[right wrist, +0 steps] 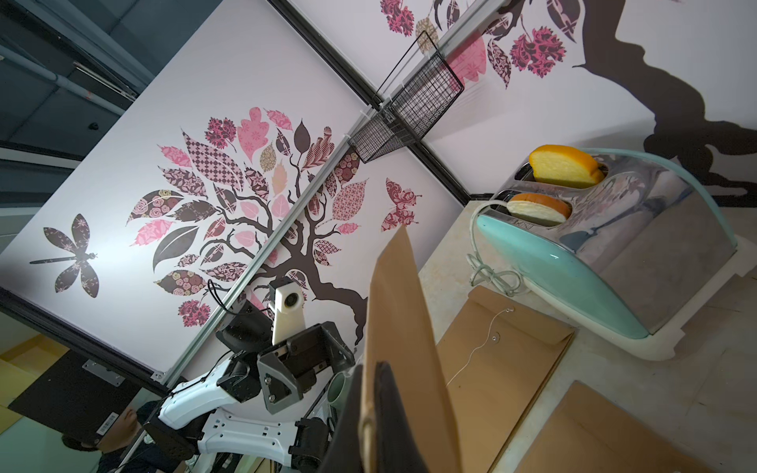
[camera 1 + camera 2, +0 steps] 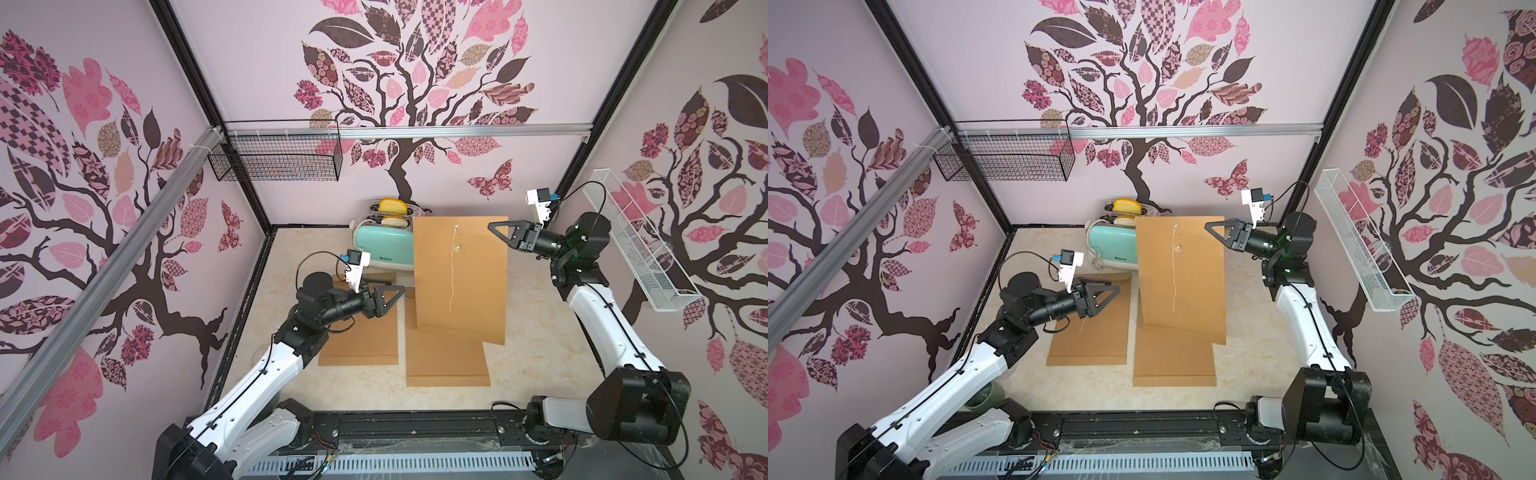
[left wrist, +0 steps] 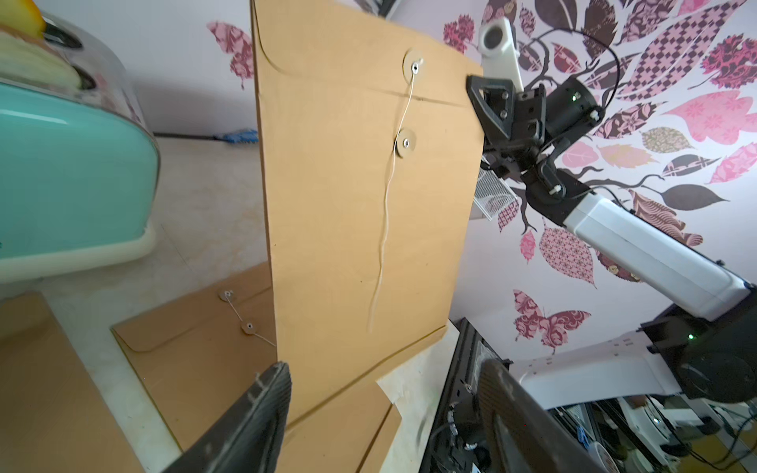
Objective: Close the mouth of the file bag
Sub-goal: Close the file bag.
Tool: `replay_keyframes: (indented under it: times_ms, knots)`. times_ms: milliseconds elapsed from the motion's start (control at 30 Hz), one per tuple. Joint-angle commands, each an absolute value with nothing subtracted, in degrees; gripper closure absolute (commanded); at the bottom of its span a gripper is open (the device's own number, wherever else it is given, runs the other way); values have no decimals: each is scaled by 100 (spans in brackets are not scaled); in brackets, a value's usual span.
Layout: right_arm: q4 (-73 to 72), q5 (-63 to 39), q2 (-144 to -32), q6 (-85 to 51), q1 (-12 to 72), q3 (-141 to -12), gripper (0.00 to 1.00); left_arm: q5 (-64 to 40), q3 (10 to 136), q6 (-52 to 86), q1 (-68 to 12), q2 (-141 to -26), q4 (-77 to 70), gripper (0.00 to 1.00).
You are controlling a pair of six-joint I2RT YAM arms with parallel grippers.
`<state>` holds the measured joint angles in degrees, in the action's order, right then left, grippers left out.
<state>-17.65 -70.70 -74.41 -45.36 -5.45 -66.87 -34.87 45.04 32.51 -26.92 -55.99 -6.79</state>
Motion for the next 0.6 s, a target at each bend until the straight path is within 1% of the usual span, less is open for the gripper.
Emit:
replay_keyframes:
  times_ms: [0, 67, 133, 167, 233, 300, 467, 567]
  knots:
    - [-1531, -7062, -7153, -4488, -520, -6952, 100, -3647, 4871, 2921, -2569, -5511, -431, 23]
    - [-1652, -7114, -7066, -4651, -523, -6974, 100, -3839, 5002, 2809, -2479, -5542, -414, 23]
    - [-1792, -7179, -6989, -4839, -525, -7002, 100, -4157, 5159, 2929, -2267, -5667, -553, 18]
    - [-1856, -7206, -6964, -4936, -519, -7044, 100, -4444, 5204, 2993, -2153, -5769, -760, 17]
    - [-2096, -7191, -6902, -5225, -525, -7110, 100, -4656, 5313, 2973, -2028, -5940, -883, 17]
    - [-2502, -7180, -6848, -5674, -519, -7141, 100, -4872, 5388, 2835, -1997, -6095, -1328, 17]
    - [-2416, -7167, -6687, -5898, -525, -7402, 100, -5180, 5752, 2563, -1986, -6464, -1577, 18]
    - [-2681, -7050, -6571, -6240, -485, -7389, 100, -5414, 5945, 2616, -1987, -6782, -1925, 18]
